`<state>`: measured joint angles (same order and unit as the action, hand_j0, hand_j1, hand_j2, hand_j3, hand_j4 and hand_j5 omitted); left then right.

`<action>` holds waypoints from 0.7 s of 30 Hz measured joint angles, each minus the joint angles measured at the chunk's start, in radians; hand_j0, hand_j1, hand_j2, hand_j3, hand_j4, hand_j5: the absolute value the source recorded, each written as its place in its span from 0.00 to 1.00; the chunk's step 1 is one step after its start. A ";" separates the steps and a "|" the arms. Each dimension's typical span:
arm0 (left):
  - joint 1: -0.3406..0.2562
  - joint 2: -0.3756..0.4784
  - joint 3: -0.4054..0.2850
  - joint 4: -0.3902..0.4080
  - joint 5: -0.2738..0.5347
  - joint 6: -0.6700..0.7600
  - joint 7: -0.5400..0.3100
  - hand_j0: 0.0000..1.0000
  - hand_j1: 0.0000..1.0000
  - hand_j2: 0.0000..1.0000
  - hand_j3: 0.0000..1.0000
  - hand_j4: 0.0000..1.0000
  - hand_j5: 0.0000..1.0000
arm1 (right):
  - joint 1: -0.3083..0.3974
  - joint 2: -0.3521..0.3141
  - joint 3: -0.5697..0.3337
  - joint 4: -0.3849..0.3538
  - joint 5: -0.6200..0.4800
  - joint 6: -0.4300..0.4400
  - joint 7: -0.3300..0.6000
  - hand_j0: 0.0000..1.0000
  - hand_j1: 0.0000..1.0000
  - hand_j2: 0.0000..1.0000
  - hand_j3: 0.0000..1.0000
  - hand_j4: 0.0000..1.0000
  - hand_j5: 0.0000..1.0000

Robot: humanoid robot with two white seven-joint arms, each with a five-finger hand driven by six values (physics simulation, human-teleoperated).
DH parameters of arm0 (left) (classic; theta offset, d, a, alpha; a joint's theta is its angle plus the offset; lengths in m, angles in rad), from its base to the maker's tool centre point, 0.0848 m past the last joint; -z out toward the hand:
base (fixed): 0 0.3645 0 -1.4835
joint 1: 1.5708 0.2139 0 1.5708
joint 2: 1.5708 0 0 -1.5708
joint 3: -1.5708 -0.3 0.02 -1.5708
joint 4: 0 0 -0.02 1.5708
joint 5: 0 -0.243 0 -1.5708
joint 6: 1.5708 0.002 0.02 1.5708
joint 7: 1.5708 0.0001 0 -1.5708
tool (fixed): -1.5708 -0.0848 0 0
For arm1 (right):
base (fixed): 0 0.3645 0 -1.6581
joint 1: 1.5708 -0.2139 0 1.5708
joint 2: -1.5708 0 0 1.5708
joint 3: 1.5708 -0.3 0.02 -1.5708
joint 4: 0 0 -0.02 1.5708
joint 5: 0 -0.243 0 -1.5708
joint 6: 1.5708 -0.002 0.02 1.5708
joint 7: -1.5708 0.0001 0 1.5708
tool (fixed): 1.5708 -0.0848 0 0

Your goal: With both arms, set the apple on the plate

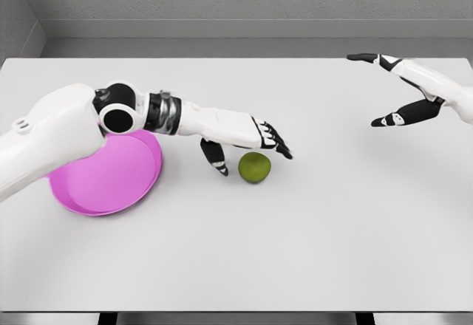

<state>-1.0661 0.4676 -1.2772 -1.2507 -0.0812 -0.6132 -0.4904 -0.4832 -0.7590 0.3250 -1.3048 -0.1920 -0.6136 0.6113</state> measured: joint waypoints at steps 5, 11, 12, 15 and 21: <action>0.014 0.046 -0.010 -0.001 0.012 0.000 -0.001 1.00 1.00 1.00 1.00 1.00 1.00 | 0.002 -0.001 -0.001 -0.003 0.001 0.000 0.000 1.00 1.00 1.00 1.00 1.00 1.00; 0.005 0.012 -0.012 0.000 -0.017 0.000 -0.002 1.00 1.00 1.00 1.00 1.00 1.00 | 0.003 -0.016 0.000 -0.014 0.001 0.000 0.000 1.00 1.00 1.00 1.00 1.00 1.00; 0.005 0.002 -0.011 0.001 -0.018 0.000 -0.002 1.00 1.00 1.00 1.00 1.00 1.00 | 0.003 -0.018 0.000 -0.016 0.001 0.000 0.000 1.00 1.00 1.00 1.00 1.00 1.00; 0.006 -0.023 -0.011 0.004 -0.020 0.000 -0.002 1.00 1.00 1.00 1.00 1.00 1.00 | 0.005 -0.020 0.000 -0.023 0.001 0.000 0.000 1.00 1.00 1.00 1.00 1.00 1.00; 0.011 -0.048 -0.012 0.035 -0.040 0.000 -0.002 0.98 0.98 0.98 0.98 0.98 0.98 | 0.006 -0.020 0.000 -0.038 0.000 0.000 0.000 1.00 1.00 1.00 1.00 1.00 1.00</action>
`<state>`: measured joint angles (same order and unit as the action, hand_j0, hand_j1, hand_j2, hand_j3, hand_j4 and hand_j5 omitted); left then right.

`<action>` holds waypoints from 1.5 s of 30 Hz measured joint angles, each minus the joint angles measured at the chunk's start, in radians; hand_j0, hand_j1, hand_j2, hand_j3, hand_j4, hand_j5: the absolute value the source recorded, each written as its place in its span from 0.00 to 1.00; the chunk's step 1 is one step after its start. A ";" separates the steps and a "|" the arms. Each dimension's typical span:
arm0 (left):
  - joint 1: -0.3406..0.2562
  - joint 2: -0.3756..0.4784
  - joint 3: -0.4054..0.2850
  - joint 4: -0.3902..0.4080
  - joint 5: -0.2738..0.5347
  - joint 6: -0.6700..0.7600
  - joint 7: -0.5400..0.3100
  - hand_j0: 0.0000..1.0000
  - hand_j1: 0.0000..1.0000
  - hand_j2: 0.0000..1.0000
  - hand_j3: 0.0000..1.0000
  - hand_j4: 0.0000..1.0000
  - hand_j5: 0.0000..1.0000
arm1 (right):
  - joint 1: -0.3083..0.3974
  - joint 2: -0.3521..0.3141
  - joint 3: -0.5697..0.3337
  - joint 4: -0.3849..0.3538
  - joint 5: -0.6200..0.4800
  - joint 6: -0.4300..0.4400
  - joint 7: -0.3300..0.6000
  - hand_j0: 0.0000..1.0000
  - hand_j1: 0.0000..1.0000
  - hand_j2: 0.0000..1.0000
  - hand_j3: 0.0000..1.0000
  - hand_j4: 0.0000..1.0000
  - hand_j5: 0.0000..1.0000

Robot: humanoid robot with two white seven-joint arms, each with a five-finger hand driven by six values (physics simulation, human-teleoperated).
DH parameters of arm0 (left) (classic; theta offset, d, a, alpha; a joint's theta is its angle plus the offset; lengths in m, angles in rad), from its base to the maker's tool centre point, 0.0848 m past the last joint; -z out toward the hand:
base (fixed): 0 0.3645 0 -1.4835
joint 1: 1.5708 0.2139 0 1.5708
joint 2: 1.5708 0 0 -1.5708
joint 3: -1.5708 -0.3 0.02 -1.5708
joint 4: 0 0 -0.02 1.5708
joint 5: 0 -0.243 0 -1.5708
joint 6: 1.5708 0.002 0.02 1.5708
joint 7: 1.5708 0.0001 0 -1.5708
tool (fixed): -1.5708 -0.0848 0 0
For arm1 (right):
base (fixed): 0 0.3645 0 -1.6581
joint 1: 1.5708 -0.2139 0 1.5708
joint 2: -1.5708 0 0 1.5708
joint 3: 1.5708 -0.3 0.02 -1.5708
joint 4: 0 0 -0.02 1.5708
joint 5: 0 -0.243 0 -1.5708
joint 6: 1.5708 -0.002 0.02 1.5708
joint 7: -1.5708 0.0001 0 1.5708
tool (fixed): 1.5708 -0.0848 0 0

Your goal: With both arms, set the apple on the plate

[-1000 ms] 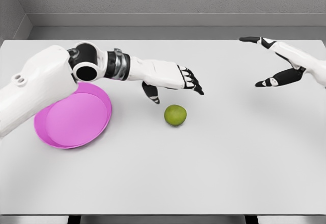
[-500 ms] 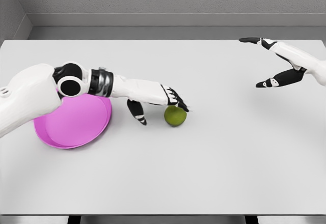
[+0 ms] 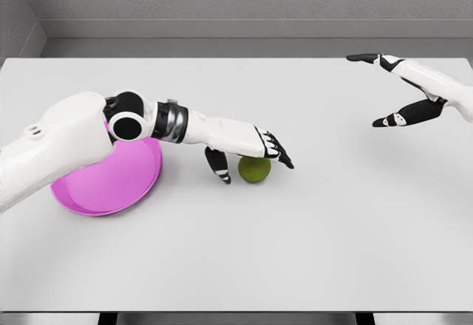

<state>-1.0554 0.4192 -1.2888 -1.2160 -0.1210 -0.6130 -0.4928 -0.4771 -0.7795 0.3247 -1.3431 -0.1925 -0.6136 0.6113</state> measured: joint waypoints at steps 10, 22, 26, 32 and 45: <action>0.002 -0.016 -0.001 0.032 -0.040 0.000 0.000 0.91 0.91 0.91 0.91 0.91 0.91 | -0.002 -0.002 -0.001 -0.009 0.000 0.000 0.000 1.00 1.00 1.00 1.00 1.00 1.00; 0.005 -0.054 -0.001 0.098 -0.074 0.000 0.000 0.91 0.91 0.91 0.91 0.91 0.91 | -0.003 -0.027 -0.003 -0.030 -0.004 0.000 0.000 1.00 1.00 1.00 1.00 1.00 1.00; 0.005 -0.052 -0.001 0.101 -0.075 0.000 0.000 0.91 0.91 0.91 0.91 0.91 0.91 | -0.003 -0.033 -0.003 -0.034 -0.007 0.000 0.000 1.00 1.00 1.00 1.00 1.00 1.00; 0.005 -0.050 0.000 0.101 -0.098 0.001 0.000 0.70 0.70 0.70 0.70 0.70 0.70 | -0.003 -0.035 -0.004 -0.035 -0.008 0.000 0.000 1.00 1.00 1.00 1.00 1.00 1.00; 0.005 -0.050 0.000 0.096 -0.106 0.001 -0.005 0.50 0.50 0.50 0.50 0.50 0.50 | -0.003 -0.037 -0.003 -0.035 -0.008 0.000 0.000 1.00 1.00 1.00 1.00 1.00 1.00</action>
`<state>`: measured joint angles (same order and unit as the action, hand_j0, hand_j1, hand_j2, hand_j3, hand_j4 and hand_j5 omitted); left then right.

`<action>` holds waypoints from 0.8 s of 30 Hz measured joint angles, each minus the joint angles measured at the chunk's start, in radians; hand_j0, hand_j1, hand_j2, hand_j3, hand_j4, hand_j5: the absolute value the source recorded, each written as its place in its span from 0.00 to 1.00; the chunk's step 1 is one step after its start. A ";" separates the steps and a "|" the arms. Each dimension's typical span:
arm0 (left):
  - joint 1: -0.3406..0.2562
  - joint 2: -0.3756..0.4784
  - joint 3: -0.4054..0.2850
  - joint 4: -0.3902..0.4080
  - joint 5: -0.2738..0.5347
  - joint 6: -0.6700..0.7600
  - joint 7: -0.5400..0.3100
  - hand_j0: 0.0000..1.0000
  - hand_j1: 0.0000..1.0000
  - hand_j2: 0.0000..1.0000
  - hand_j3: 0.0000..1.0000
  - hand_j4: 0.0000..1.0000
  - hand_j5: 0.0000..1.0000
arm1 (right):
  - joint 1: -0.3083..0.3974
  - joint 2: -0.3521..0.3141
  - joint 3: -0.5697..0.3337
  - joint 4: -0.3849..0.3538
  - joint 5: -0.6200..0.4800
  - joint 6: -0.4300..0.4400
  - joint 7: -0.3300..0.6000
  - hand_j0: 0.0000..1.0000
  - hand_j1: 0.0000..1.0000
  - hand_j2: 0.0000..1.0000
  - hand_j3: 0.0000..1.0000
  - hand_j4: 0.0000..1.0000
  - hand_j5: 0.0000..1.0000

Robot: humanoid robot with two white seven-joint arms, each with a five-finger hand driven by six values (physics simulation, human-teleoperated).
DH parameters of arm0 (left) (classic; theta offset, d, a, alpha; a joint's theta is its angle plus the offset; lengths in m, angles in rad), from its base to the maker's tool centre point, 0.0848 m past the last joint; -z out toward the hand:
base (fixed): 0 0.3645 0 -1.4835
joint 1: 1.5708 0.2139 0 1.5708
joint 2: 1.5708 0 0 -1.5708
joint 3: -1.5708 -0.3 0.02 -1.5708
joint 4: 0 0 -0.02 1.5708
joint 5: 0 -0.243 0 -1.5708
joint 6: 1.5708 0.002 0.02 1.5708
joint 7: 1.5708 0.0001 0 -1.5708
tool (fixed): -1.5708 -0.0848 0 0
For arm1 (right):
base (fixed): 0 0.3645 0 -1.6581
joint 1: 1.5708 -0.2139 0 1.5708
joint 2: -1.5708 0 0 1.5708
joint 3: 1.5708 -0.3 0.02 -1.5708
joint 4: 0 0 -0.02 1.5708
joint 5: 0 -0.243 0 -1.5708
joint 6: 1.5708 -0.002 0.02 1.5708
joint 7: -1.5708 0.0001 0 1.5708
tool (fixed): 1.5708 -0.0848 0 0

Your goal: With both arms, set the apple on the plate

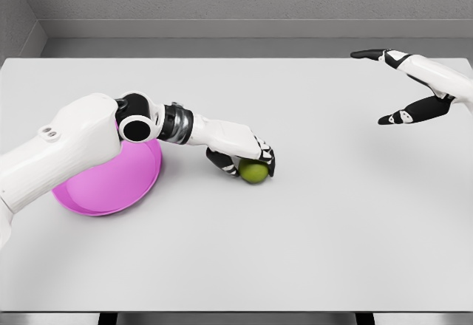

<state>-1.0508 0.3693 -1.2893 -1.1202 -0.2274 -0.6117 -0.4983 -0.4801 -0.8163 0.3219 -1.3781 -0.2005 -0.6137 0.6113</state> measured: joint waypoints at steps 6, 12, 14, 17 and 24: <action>-0.012 0.004 0.000 -0.006 0.004 0.000 -0.001 0.35 0.35 0.35 0.35 0.35 0.35 | 0.000 0.001 0.000 0.002 0.000 0.000 0.000 1.00 1.00 1.00 1.00 1.00 1.00; -0.025 0.157 0.064 -0.066 0.086 -0.001 0.003 0.32 0.32 0.32 0.32 0.32 0.32 | -0.002 0.002 0.001 0.006 0.000 0.000 0.000 1.00 1.00 1.00 1.00 1.00 1.00; -0.017 0.255 0.109 -0.084 0.117 0.000 0.003 0.32 0.32 0.32 0.32 0.32 0.32 | -0.002 0.002 0.001 0.006 0.000 0.000 0.000 1.00 1.00 1.00 1.00 1.00 1.00; 0.011 0.415 0.151 -0.091 0.148 0.000 0.005 0.32 0.32 0.32 0.32 0.32 0.32 | 0.000 0.003 0.001 0.007 0.001 0.000 0.000 1.00 1.00 1.00 1.00 1.00 1.00; 0.115 0.607 0.196 -0.080 0.160 -0.002 0.000 0.36 0.36 0.36 0.36 0.36 0.36 | 0.002 0.003 0.002 0.007 0.002 0.000 0.000 1.00 1.00 1.00 1.00 1.00 1.00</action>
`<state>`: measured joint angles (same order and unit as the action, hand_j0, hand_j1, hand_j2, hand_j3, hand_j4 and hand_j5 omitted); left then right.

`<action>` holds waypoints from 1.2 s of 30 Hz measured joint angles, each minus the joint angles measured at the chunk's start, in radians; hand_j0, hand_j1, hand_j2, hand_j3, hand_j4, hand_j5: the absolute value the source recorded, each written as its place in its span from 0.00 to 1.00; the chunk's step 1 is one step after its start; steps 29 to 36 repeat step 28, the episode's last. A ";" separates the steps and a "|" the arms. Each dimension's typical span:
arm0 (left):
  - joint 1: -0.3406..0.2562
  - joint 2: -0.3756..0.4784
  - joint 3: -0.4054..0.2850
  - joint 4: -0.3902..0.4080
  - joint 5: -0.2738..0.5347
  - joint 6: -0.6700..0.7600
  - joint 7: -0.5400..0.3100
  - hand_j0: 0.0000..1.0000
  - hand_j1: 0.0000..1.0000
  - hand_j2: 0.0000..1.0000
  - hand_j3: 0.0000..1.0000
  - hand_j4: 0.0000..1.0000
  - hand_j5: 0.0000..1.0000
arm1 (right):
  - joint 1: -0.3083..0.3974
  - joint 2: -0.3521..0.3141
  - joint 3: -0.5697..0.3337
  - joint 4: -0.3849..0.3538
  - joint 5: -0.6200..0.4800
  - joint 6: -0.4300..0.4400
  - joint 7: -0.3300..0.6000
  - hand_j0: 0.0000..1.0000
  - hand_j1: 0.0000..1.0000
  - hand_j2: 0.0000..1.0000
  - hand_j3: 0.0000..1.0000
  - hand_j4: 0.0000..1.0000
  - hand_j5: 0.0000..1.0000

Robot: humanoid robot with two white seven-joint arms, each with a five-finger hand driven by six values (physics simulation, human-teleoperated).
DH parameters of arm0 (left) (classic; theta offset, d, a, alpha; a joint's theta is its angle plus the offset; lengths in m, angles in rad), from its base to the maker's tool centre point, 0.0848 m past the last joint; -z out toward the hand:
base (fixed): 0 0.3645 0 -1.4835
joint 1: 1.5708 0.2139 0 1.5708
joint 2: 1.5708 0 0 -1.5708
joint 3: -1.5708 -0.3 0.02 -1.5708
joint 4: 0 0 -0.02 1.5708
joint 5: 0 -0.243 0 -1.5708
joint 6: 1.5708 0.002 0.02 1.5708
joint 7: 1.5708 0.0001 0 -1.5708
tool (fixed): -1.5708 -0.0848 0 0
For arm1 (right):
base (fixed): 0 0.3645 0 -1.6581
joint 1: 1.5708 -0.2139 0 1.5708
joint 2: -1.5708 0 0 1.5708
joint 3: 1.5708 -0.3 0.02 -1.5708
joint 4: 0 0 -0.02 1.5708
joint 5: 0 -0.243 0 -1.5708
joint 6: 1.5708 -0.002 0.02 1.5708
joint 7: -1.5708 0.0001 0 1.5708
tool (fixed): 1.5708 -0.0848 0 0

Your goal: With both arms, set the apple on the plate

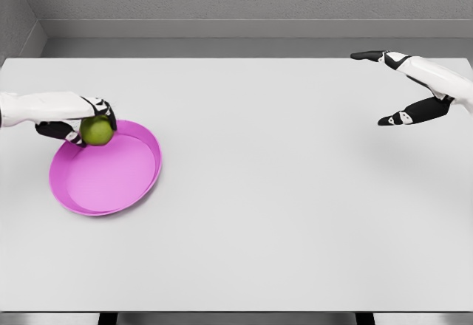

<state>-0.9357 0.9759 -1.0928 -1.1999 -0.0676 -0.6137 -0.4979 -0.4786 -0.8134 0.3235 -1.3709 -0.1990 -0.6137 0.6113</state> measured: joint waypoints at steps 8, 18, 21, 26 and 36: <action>0.002 -0.014 0.006 0.003 -0.006 0.001 -0.001 0.99 0.99 0.99 0.99 0.99 0.99 | 0.006 0.000 0.002 -0.001 0.001 0.000 0.000 1.00 1.00 1.00 1.00 1.00 1.00; 0.000 -0.013 0.008 0.007 0.000 0.001 0.004 1.00 1.00 1.00 1.00 1.00 1.00 | 0.008 0.000 0.002 -0.001 0.002 0.000 0.000 1.00 1.00 1.00 1.00 1.00 1.00; 0.022 -0.012 0.035 0.064 0.003 0.001 0.005 1.00 1.00 1.00 1.00 1.00 1.00 | 0.006 0.000 0.002 -0.001 0.001 0.000 0.000 1.00 1.00 1.00 1.00 1.00 1.00; 0.040 -0.019 0.146 0.285 0.002 0.001 0.007 1.00 1.00 1.00 1.00 1.00 1.00 | 0.005 0.000 0.002 -0.002 0.001 0.000 0.000 1.00 1.00 1.00 1.00 1.00 1.00; 0.046 -0.021 0.164 0.320 0.002 0.001 0.008 1.00 1.00 1.00 1.00 1.00 1.00 | 0.006 0.000 0.002 -0.002 0.002 0.000 0.000 1.00 1.00 1.00 1.00 1.00 1.00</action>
